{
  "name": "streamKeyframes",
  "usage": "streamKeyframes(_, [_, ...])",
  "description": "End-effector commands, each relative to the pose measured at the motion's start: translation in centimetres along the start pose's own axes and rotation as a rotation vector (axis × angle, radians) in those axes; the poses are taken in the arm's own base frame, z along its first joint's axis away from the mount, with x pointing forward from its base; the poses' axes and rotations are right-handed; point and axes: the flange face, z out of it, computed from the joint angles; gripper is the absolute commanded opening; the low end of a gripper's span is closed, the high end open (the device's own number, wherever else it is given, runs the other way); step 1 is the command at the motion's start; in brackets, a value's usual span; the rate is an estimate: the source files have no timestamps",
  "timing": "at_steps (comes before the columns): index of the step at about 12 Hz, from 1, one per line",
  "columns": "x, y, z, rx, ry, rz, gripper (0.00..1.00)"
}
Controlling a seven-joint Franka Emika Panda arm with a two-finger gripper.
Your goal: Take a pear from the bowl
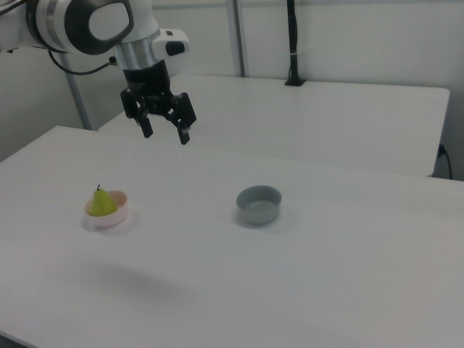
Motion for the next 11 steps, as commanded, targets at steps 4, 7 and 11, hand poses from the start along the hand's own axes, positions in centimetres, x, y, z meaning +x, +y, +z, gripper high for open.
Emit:
streamKeyframes(4, [-0.2, -0.4, 0.4, 0.010, -0.012, -0.132, 1.00])
streamKeyframes(7, [-0.5, -0.5, 0.0, 0.013, -0.012, -0.275, 1.00])
streamKeyframes(11, [0.4, -7.3, 0.3, 0.020, -0.005, -0.281, 1.00])
